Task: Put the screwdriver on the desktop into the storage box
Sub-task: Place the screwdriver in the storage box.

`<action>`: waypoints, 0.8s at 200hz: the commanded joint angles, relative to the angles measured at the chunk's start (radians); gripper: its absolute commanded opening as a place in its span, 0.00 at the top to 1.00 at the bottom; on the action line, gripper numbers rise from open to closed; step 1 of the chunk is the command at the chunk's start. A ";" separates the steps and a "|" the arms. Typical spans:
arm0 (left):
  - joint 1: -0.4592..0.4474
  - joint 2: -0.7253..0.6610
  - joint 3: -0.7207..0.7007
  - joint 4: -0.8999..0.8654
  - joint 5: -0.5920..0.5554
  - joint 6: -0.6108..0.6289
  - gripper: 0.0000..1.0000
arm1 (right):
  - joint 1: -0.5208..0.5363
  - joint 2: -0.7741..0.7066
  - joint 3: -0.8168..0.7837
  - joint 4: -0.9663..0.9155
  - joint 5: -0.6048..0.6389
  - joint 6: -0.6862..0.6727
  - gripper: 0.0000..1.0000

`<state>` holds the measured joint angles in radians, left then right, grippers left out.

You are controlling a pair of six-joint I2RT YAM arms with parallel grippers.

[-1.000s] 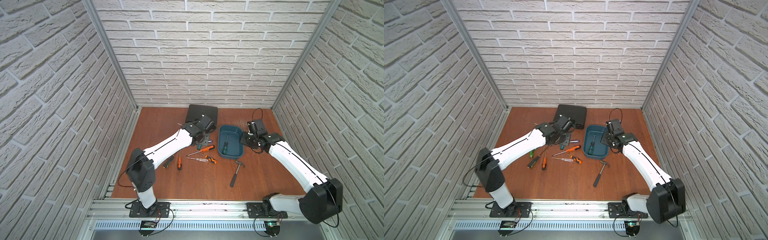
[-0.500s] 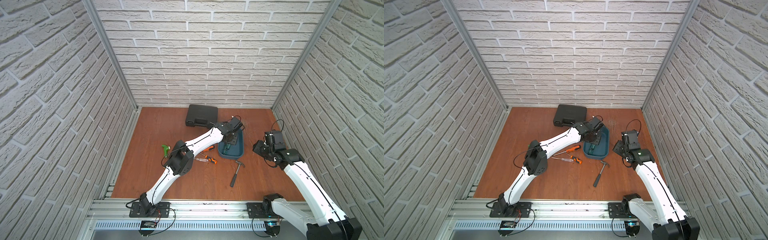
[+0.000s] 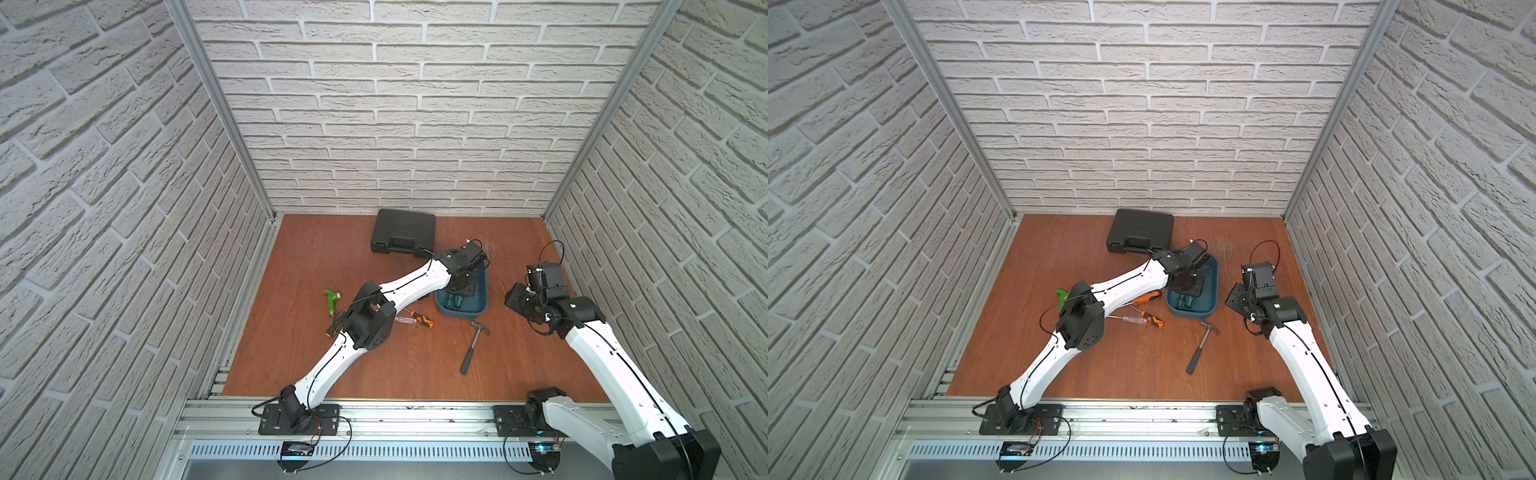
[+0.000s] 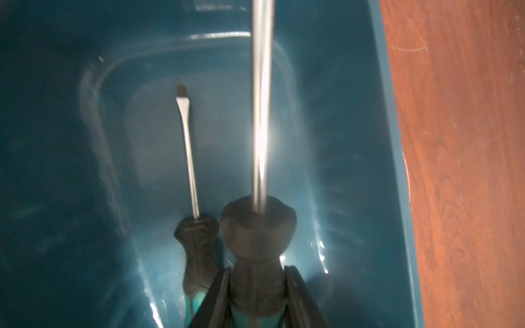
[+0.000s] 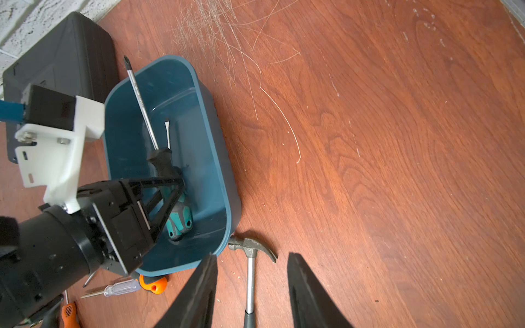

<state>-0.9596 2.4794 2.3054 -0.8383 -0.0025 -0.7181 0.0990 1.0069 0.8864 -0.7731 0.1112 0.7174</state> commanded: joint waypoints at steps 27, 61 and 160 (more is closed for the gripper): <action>0.001 0.037 0.056 -0.035 0.073 -0.038 0.78 | -0.007 0.013 0.007 0.029 -0.004 -0.017 0.54; 0.002 0.051 0.078 -0.041 0.077 -0.034 0.55 | -0.008 0.028 0.011 0.034 -0.015 -0.020 0.53; -0.013 -0.154 -0.074 0.140 -0.077 0.052 0.47 | -0.006 0.080 0.078 0.042 -0.087 -0.056 0.52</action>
<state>-0.9619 2.4798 2.3402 -0.8280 -0.0010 -0.7044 0.0990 1.0725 0.9211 -0.7673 0.0784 0.6952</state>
